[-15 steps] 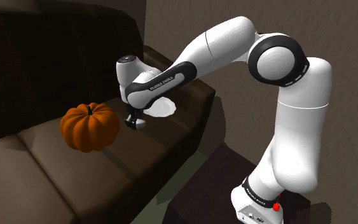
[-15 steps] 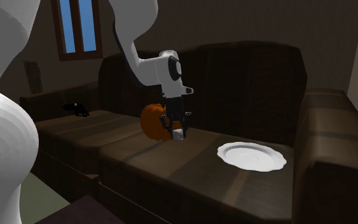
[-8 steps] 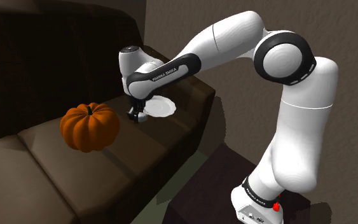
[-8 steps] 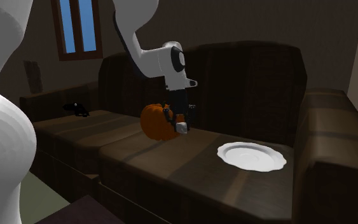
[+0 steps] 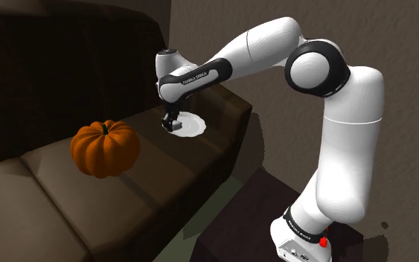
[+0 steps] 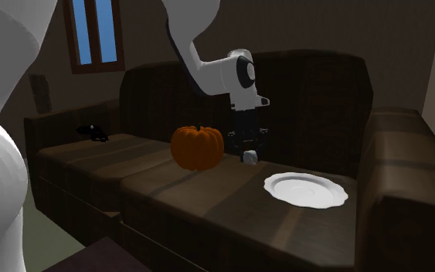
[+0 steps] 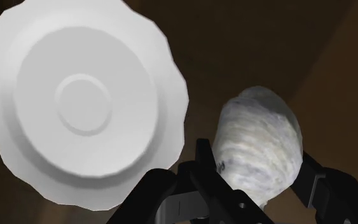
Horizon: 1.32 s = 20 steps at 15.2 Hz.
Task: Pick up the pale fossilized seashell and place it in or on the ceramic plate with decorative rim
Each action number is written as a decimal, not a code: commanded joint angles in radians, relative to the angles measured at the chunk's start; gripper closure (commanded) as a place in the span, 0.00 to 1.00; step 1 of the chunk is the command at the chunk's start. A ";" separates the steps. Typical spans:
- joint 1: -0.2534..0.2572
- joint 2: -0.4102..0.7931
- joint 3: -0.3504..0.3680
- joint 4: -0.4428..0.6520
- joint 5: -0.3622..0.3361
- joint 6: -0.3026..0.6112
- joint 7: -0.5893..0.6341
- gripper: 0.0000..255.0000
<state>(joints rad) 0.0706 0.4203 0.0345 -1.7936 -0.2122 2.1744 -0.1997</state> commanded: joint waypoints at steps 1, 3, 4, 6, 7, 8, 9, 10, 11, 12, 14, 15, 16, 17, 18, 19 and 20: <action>-0.030 0.023 -0.012 0.030 0.004 0.001 -0.045 1.00; -0.058 0.050 -0.022 0.070 0.009 -0.006 -0.087 1.00; -0.072 0.065 -0.027 0.092 0.012 -0.010 -0.108 1.00; -0.100 0.097 -0.035 0.141 0.017 -0.020 -0.149 1.00; -0.114 0.114 -0.039 0.168 0.021 -0.026 -0.170 1.00; -0.128 0.132 -0.043 0.196 0.024 -0.033 -0.190 1.00; -0.142 0.151 -0.046 0.226 0.027 -0.041 -0.210 1.00; -0.156 0.172 -0.050 0.258 0.031 -0.050 -0.230 1.00; -0.170 0.193 -0.053 0.292 0.034 -0.060 -0.250 1.00; -0.184 0.215 -0.055 0.328 0.038 -0.071 -0.269 1.00; -0.200 0.242 -0.058 0.373 0.042 -0.084 -0.292 1.00; -0.200 0.248 -0.058 0.369 0.041 -0.075 -0.290 1.00; -0.200 0.254 -0.059 0.365 0.041 -0.065 -0.288 1.00; -0.200 0.261 -0.059 0.361 0.040 -0.055 -0.287 1.00; -0.200 0.267 -0.059 0.358 0.039 -0.046 -0.285 1.00; -0.200 0.274 -0.060 0.356 0.039 -0.037 -0.283 1.00; -0.200 0.281 -0.060 0.353 0.038 -0.027 -0.282 1.00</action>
<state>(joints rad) -0.1295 0.6915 -0.0249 -1.4386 -0.1733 2.1354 -0.4836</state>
